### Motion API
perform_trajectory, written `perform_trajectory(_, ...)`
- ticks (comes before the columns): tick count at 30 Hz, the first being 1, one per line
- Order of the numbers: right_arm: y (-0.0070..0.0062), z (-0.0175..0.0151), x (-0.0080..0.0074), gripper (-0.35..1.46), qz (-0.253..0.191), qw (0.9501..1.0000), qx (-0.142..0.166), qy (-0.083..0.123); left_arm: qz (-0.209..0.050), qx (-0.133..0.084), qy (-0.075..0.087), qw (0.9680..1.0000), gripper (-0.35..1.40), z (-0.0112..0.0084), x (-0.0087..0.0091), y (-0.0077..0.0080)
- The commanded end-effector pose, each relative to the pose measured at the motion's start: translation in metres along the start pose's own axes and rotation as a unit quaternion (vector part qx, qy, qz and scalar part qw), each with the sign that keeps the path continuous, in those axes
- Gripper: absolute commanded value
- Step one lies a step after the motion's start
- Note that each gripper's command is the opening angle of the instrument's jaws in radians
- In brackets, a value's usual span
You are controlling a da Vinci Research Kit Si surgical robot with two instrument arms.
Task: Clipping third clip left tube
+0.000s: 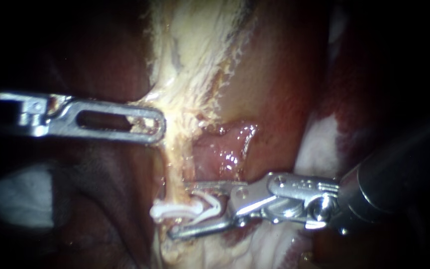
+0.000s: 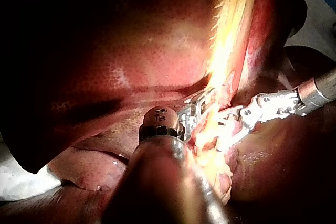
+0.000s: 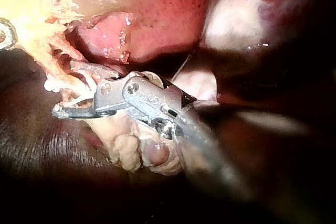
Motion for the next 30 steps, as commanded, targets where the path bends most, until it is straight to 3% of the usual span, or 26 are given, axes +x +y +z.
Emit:
perform_trajectory(1, 0.0, 0.0, 0.0, 0.6, 0.0, 1.0, 0.0, 0.0, 0.0, 0.0, 0.0, 1.0, -0.35, 0.0, 0.0, 0.0)
perform_trajectory(19, -0.0003, -0.0003, 0.0001, 0.6, 0.0, 1.0, 0.001, 0.0, 0.0, 0.001, 0.001, 1.0, -0.35, -0.0005, -0.0001, 0.0001)
perform_trajectory(30, -0.0019, -0.0035, 0.0022, 0.6, 0.005, 1.0, 0.006, 0.003, 0.001, 0.003, 0.0, 1.0, -0.35, -0.0021, -0.0004, 0.0008)
